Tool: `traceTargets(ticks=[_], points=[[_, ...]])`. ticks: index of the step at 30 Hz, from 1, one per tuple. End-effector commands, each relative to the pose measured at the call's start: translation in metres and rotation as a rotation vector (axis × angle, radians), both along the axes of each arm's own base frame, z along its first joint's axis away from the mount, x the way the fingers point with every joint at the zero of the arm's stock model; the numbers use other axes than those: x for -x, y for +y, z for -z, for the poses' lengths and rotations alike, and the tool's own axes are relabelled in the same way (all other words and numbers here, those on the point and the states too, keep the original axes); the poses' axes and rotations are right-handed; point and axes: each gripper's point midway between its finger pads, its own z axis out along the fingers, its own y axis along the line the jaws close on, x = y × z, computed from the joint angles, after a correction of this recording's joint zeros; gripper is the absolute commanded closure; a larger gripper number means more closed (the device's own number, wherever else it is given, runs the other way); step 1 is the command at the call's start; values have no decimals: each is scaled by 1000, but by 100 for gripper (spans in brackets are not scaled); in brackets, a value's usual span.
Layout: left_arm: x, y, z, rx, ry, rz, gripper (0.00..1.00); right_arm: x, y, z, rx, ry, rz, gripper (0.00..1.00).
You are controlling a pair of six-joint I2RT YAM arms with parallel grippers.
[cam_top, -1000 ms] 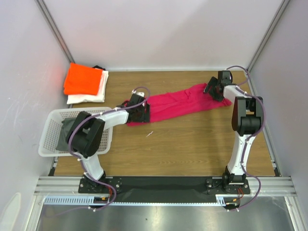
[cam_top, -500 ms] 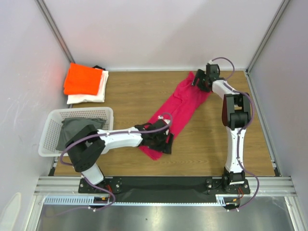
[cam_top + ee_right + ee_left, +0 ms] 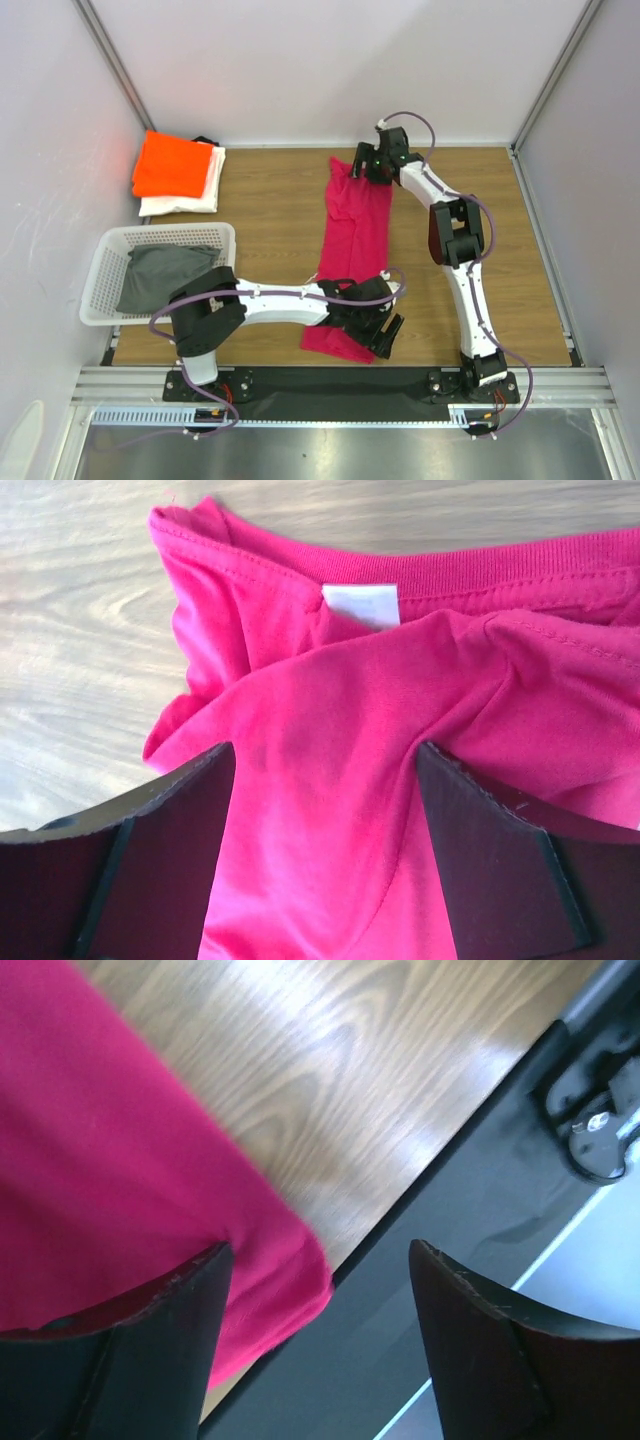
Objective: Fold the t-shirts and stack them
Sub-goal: Fold the tshirt
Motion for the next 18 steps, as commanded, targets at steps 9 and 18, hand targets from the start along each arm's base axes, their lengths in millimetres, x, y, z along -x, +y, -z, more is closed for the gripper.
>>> traceTargets(ticks=[9, 18], points=[[-46, 52, -105, 8, -267, -187, 13, 41, -8, -180, -54, -153, -37, 13], [-56, 94, -50, -19, -265, -393, 17, 56, -7, -111, 14, -54, -10, 12]])
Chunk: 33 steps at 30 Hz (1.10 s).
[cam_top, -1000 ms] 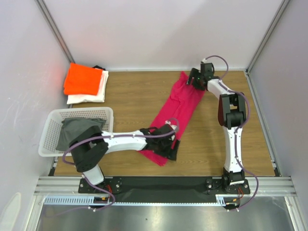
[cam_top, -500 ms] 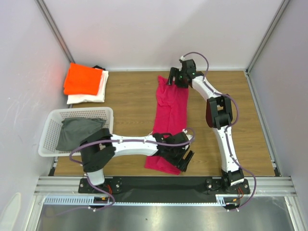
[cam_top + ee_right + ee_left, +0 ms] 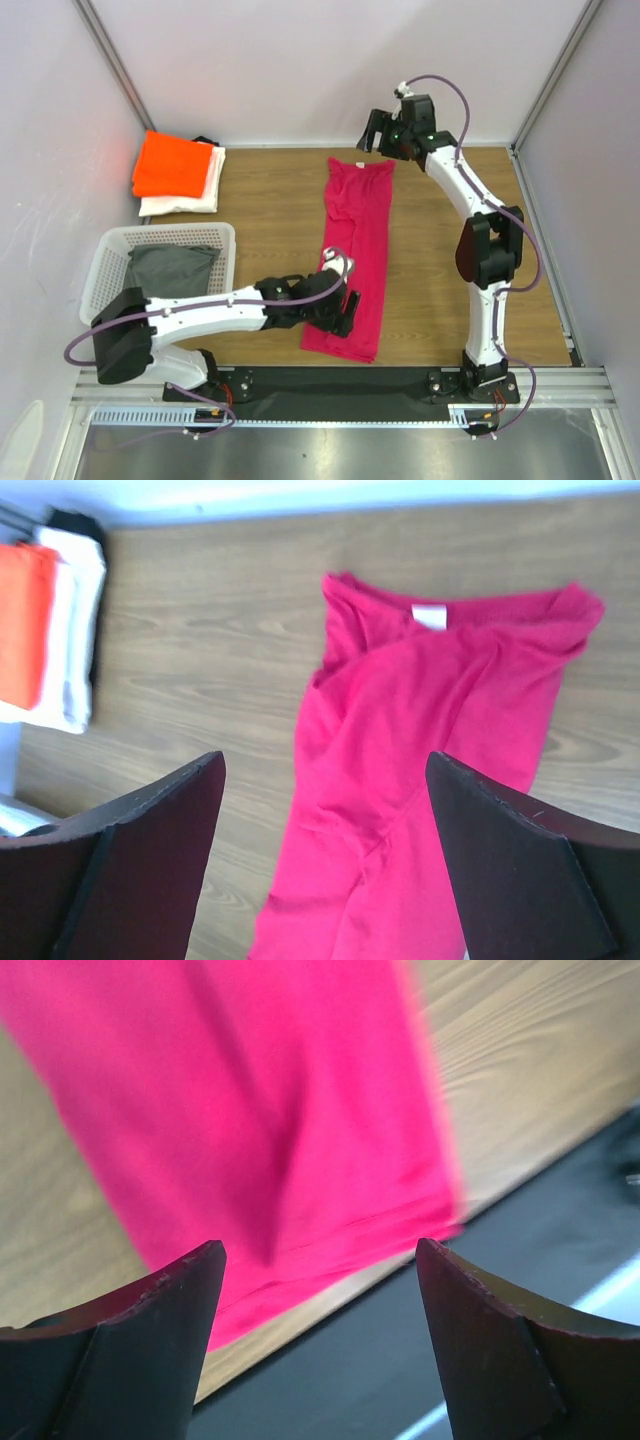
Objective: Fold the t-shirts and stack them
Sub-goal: Fold the tshirt
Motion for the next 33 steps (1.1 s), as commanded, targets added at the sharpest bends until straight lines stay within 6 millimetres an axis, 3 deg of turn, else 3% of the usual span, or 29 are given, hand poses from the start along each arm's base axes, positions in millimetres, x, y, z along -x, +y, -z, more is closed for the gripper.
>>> traceTargets(ticks=[1, 3, 4, 11, 16, 22, 27, 31, 33], points=[[-5, -1, 21, 25, -7, -92, 18, 2, 6, 77, 67, 119, 16, 12], [-2, 4, 36, 18, -1, -120, 18, 0, 12, 93, 79, 130, 9, 12], [0, -1, 36, 41, -3, -123, 18, 0, 13, 110, 91, 152, 9, 12], [13, -6, 62, 30, 6, -111, 19, -5, 28, 165, 138, 188, 2, 13], [31, -12, 91, -49, 62, -91, 20, -2, 45, 190, 140, 210, -15, 13], [47, -39, 95, -67, 66, -10, 21, -9, 60, 208, 158, 211, -33, 12], [47, -38, 88, -84, 58, -17, 22, -14, 68, 203, 149, 208, -47, 12], [47, -27, 83, -113, 52, -34, 22, -17, 68, 169, 137, 154, -43, 11], [47, -17, 81, -138, 49, -41, 22, -21, 66, 137, 114, 111, -41, 11]])
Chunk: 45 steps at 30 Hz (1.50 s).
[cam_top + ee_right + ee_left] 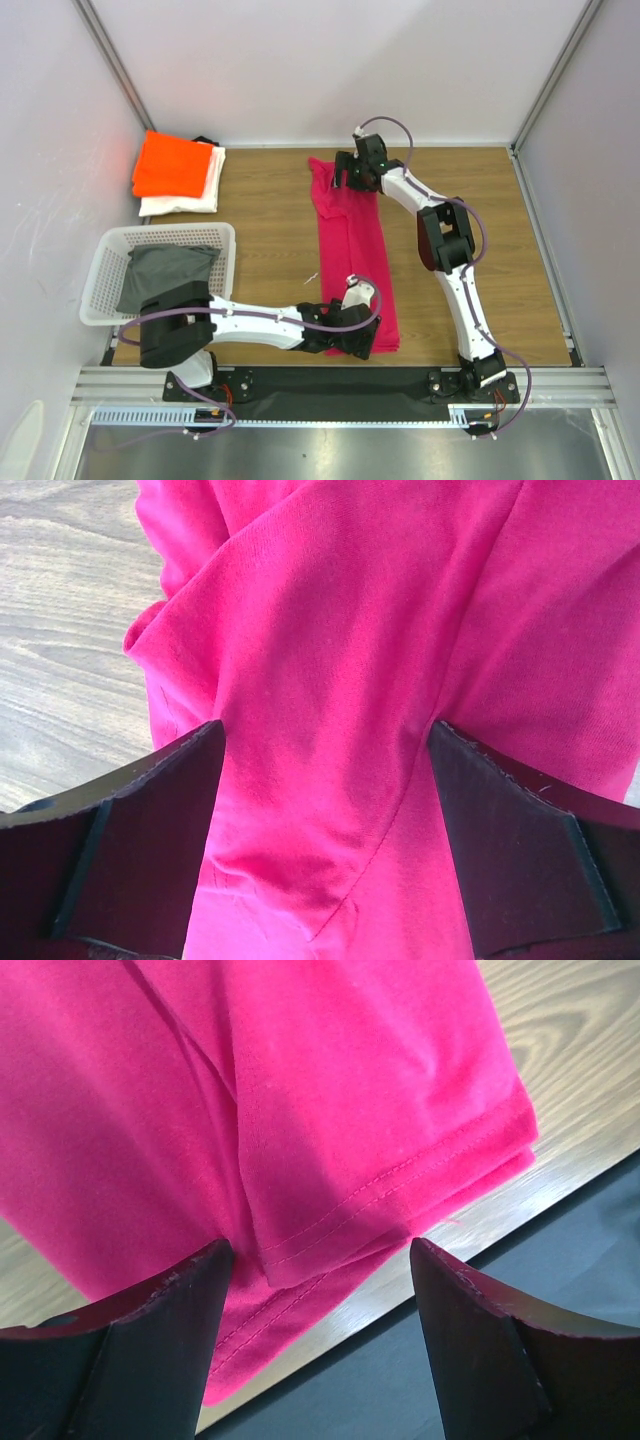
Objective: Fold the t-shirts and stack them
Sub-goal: Fold the tshirt
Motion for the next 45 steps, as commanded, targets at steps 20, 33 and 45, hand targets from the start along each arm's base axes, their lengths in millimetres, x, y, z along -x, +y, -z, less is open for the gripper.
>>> traceTargets(ticks=[20, 33, 45], points=[[-36, 36, -98, 449, 2, -334, 25, 251, -124, -161, -272, -67, 211, 10], [-22, 12, -40, 434, 71, -272, 33, 356, -139, -86, -295, 73, 188, 22], [-12, 12, -19, 391, 88, -335, 74, 383, -127, -43, -255, 168, 140, 31]])
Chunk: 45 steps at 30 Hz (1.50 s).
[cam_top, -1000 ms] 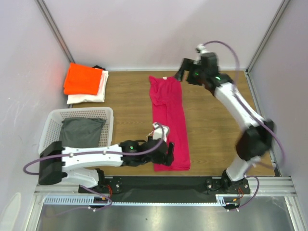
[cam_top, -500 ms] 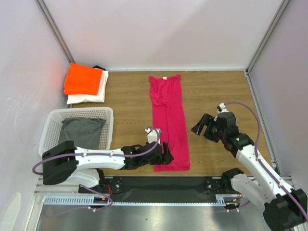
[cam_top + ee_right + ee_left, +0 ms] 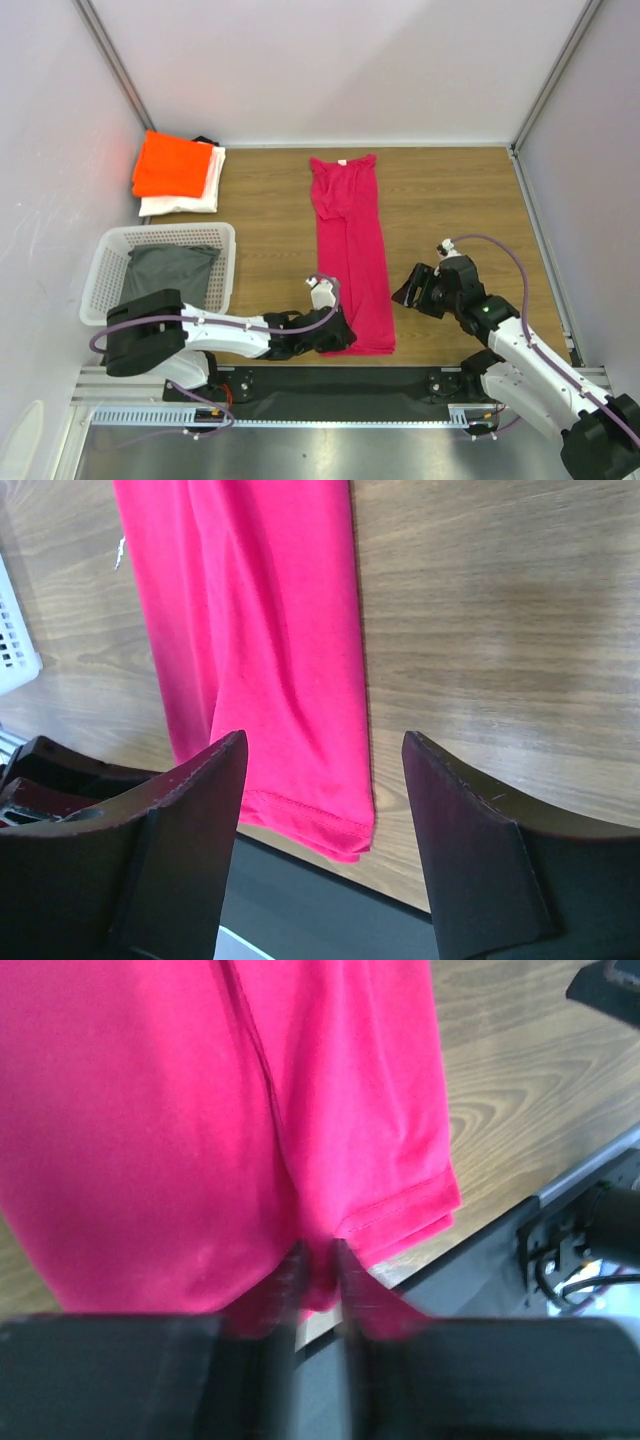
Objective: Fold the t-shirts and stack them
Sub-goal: Fold the tshirt
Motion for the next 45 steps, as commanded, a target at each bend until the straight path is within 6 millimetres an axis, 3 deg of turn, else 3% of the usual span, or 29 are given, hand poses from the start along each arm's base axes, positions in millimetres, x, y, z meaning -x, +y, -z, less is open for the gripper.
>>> traceTargets(ticks=[1, 4, 11, 14, 15, 17, 18, 21, 22, 24, 25, 29, 36, 45], points=[[-3, 1, -10, 36, -2, -100, 84, -4, 6, -5, -20, -21, -2, 32], [-1, 7, -10, 14, 12, -148, 100, -2, 8, -1, -17, -14, -9, 31], [21, 10, 0, -34, 69, -158, 99, 1, 13, 8, -10, 5, -25, 31], [24, 7, -5, 9, 60, -134, 90, 5, 17, 10, -9, 16, -49, 30], [25, 5, -7, 15, 54, -122, 79, 5, 17, 11, -6, 18, -54, 29], [26, 2, -10, 24, 50, -113, 72, 9, 19, 11, -4, 30, -70, 29], [26, 0, -14, 33, 47, -109, 62, 12, 21, 11, -4, 34, -85, 28], [22, 14, -26, -11, 0, -100, 46, 28, 25, 13, -20, 75, -134, 26], [18, 18, -42, 18, -24, -108, 43, 34, 25, 15, -21, 95, -141, 26], [13, 39, -49, -36, -73, -117, 36, 46, 26, 19, -39, 124, -163, 26], [10, 47, -62, -12, -79, -135, 34, 51, 25, 22, -42, 146, -167, 26], [10, 83, -42, -36, -49, -161, 32, 68, 21, 38, -43, 197, -170, 29], [26, 91, -4, 31, 84, -150, 33, 87, 25, 58, -67, 288, -178, 35], [37, 91, 15, 46, 151, -133, 32, 109, 21, 75, -22, 355, -162, 41]])
